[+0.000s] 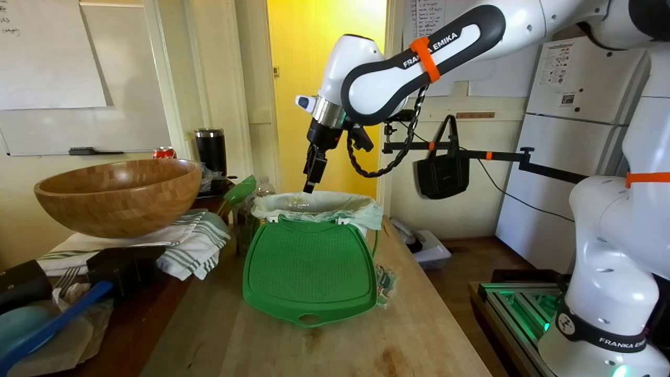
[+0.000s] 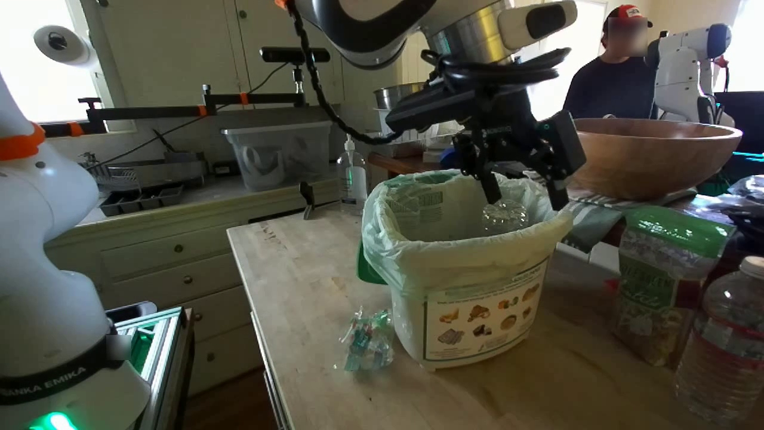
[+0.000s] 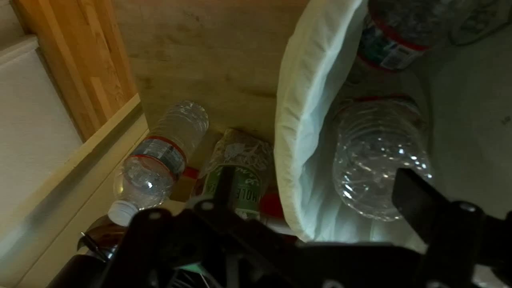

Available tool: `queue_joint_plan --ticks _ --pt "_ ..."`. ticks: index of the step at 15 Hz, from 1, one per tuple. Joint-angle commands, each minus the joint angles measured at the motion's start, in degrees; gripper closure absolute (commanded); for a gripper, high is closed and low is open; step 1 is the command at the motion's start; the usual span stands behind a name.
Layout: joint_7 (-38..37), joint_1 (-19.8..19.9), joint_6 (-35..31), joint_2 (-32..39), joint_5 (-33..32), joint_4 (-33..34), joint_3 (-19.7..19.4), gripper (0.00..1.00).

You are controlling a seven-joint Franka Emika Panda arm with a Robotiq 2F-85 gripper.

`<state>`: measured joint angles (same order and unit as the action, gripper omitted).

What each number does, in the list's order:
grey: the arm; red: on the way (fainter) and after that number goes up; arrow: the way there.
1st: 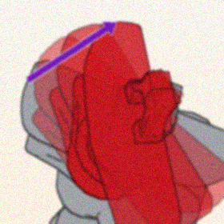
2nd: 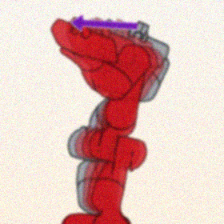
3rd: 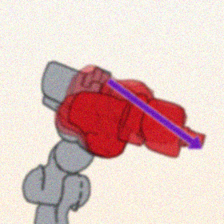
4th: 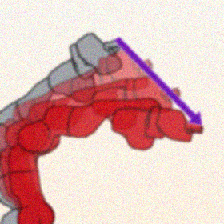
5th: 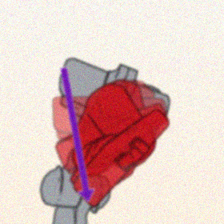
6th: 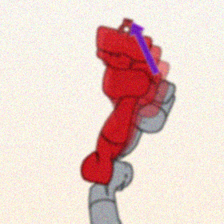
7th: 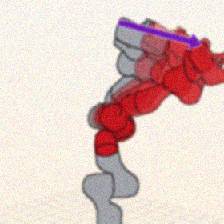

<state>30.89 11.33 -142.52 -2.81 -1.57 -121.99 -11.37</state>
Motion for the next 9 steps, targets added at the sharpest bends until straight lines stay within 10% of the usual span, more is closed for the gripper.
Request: queue_joint_plan --ticks 1,9 --pt "-8.29 -0.16 1.63 -6.40 -3.36 -5.69 0.25 0.00" --pt "-8.71 -0.78 1.55 -24.70 -3.21 -21.04 -2.00 0.00"
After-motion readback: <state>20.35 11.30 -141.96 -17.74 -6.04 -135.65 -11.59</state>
